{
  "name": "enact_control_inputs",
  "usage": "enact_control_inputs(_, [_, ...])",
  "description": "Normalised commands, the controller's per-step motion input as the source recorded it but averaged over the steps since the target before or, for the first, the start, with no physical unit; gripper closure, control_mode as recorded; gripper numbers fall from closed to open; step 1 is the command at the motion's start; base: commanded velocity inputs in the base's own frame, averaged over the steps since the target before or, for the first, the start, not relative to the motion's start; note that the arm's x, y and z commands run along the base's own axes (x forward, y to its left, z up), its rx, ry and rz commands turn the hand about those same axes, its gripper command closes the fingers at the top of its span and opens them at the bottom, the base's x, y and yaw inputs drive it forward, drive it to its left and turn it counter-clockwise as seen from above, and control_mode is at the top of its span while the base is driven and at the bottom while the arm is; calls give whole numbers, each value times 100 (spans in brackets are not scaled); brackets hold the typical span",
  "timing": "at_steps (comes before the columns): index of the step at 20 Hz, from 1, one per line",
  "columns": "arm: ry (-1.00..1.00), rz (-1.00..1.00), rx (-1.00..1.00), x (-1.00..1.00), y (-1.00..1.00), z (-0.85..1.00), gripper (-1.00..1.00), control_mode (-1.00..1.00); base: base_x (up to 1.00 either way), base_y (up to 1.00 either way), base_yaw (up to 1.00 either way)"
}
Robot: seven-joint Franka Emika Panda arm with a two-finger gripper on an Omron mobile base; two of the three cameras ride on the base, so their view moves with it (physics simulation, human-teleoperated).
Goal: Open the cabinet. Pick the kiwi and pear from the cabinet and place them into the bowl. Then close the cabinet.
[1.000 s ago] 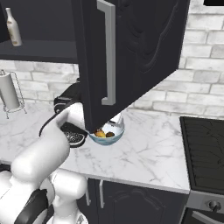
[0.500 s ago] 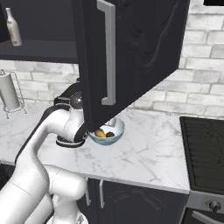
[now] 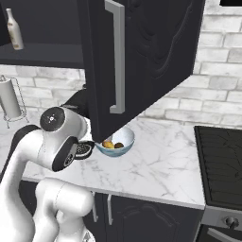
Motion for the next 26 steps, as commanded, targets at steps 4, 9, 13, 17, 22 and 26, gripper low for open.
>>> enact_control_inputs(4, [-6,-1,-4,-90,14,57,-100,-100,0,0,0])
enact_control_inputs(9, [-5,-1,-3,-78,18,52,-100,-100,0,0,0])
enact_control_inputs(13, [-4,0,-2,-75,24,36,-100,-100,0,0,0])
enact_control_inputs(17, [0,-3,0,-79,12,31,-100,-100,0,0,0])
enact_control_inputs(22, [0,-6,0,-77,1,28,-100,-100,0,0,0])
enact_control_inputs(26, [0,-10,0,-60,0,24,-100,-100,0,0,0])
